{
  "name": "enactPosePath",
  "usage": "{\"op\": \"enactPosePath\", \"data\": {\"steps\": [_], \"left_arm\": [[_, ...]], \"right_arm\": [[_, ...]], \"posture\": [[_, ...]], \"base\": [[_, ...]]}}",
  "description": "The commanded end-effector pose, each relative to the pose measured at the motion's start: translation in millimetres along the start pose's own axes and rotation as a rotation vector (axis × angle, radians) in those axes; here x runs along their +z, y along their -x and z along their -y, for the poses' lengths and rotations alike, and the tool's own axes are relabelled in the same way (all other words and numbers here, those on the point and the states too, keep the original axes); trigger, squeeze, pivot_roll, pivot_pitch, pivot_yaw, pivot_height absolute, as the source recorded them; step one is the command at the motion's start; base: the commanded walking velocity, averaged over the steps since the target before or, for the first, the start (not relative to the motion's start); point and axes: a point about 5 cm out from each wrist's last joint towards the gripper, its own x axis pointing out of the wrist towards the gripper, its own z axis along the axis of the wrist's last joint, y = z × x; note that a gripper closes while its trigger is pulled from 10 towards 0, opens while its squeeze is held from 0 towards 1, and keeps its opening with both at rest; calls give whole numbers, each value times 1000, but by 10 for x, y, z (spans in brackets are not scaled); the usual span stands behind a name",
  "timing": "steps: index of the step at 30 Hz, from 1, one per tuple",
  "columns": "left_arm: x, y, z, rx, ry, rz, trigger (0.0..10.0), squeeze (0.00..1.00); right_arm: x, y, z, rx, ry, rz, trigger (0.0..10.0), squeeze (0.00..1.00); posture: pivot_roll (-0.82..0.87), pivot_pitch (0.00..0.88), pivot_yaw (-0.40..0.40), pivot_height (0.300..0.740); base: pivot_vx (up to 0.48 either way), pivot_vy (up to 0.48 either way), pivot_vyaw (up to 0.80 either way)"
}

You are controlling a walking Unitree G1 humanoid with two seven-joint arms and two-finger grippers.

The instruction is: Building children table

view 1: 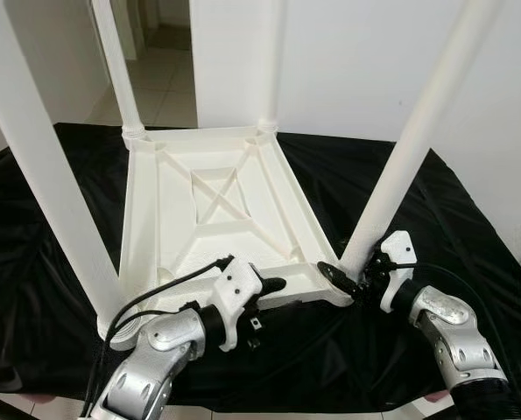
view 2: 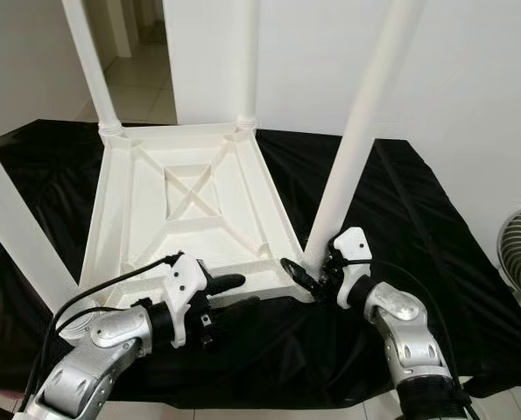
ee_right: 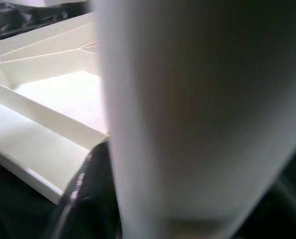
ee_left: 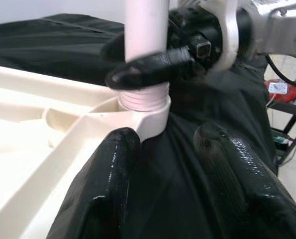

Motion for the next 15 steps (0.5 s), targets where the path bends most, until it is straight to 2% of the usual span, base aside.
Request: {"op": "enactPosePath", "data": {"steps": [1, 6, 10, 12, 14, 15], "left_arm": [[-11, -6, 9, 22, 6, -12, 10000, 0], [-15, -6, 14, 23, 8, -15, 10000, 0], [-20, -8, 15, 26, 9, -17, 10000, 0], [-21, -11, 16, 27, 10, -17, 10000, 0], [-26, -14, 17, 28, 12, -19, 10000, 0], [-26, -14, 17, 28, 12, -19, 10000, 0]], "right_arm": [[-16, -28, -35, 51, 10, -15, 0, 0], [-66, -11, -73, 59, -13, -22, 0, 0], [-87, -21, -175, 44, -60, -20, 0, 0], [-103, -29, -223, 23, -73, -30, 0, 0], [-138, -59, -282, -78, -89, -60, 0, 0], [-138, -59, -282, -78, -89, -60, 0, 0]], "posture": [[-5, 55, -32, 740], [-5, 57, -38, 740], [-6, 60, -43, 740], [-10, 61, -46, 740], [-14, 63, -50, 740], [-14, 63, -50, 740]], "base": [[0, 0, 0], [0, 0, 0], [0, 0, 0], [0, 0, 0], [0, 0, 0], [0, 0, 0]]}}
